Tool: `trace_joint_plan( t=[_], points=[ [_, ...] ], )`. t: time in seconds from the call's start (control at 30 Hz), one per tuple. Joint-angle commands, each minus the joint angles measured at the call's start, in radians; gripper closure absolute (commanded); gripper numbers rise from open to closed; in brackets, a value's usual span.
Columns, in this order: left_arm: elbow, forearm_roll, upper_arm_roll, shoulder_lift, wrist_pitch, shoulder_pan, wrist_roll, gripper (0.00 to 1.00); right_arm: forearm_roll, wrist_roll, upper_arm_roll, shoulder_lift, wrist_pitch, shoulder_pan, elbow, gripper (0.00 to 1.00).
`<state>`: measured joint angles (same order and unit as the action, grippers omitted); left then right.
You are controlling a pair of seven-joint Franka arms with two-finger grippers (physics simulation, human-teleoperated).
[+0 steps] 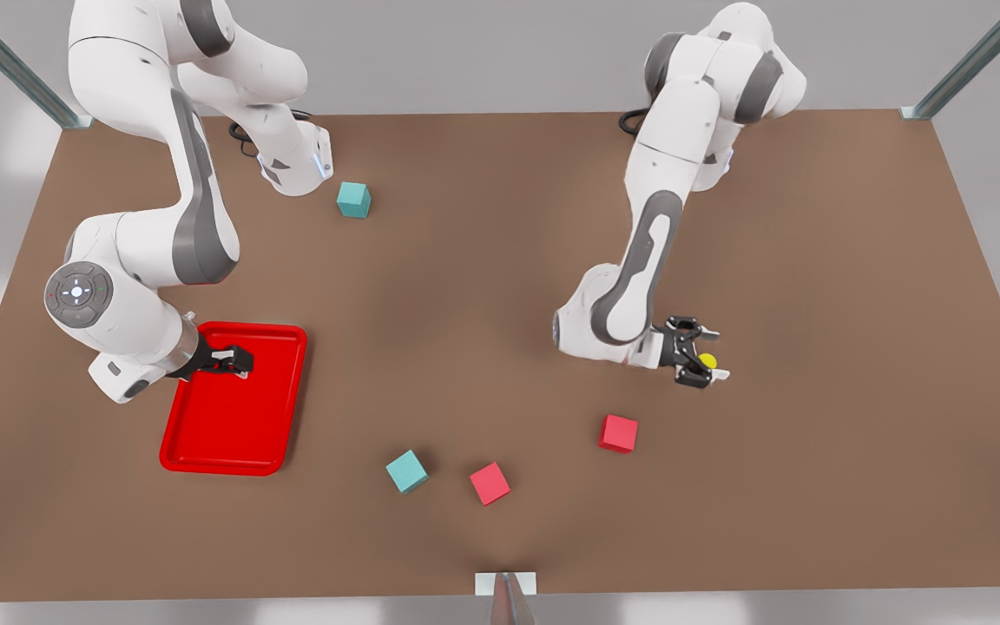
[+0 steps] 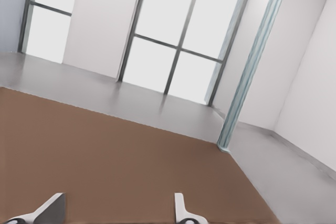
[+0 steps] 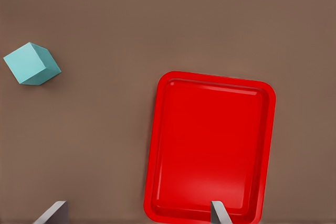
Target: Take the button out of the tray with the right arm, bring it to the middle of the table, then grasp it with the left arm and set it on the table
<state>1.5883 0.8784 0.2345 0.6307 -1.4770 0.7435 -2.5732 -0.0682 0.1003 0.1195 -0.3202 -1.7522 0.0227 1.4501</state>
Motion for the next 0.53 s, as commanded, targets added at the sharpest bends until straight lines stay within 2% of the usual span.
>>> trace_joint_plan(
  t=[0.0, 0.03, 0.07, 0.1, 0.13, 0.2, 0.27, 0.3, 0.33, 0.5],
  points=[
    [-0.168, -0.577, 0.003, -0.08, -0.074, -0.081, 2.257, 0.0, 0.004, 0.004, 0.0, 0.001, -0.001, 0.003, -0.001, 0.0],
    [-0.274, -0.853, 0.003, -0.082, 0.003, -0.176, 2.466, 0.0, 0.002, 0.001, 0.0, 0.001, -0.001, 0.0, -0.001, 0.0],
    [-0.436, -0.983, 0.003, -0.082, 0.187, -0.24, 2.601, 0.0, 0.002, 0.001, 0.0, 0.001, -0.001, 0.002, -0.001, 0.0],
    [-0.514, -0.983, 0.005, -0.098, 0.285, -0.274, 2.731, 0.0, 0.005, -0.001, 0.0, 0.001, 0.0, -0.001, -0.001, 0.0],
    [-0.507, -0.966, -0.003, -0.231, 0.296, -0.338, 2.789, 0.0, 0.002, -0.001, 0.0, 0.001, 0.0, 0.0, -0.001, 0.0],
    [-0.392, -0.895, -0.058, -0.442, 0.291, -0.412, 2.832, 0.0, 0.005, -0.002, 0.0, 0.001, 0.0, -0.004, -0.001, 0.0],
    [-0.366, -0.862, -0.06, -0.5, 0.276, -0.42, 2.897, 0.0, 0.005, -0.001, 0.0, 0.001, 0.0, -0.003, -0.001, 0.0],
    [-0.276, -0.802, -0.141, -0.555, 0.196, -0.443, 2.885, 0.0, 0.005, -0.002, 0.0, 0.001, 0.0, -0.003, -0.001, 0.0],
    [-0.248, -0.799, -0.155, -0.574, 0.169, -0.45, 2.885, 0.0, 0.002, -0.004, 0.0, 0.001, 0.0, -0.004, -0.001, 0.0],
    [-0.235, -0.805, -0.153, -0.575, 0.176, -0.452, 2.947, 0.0, -0.001, -0.005, 0.0, 0.001, 0.0, -0.007, -0.001, 0.0]
  ],
)
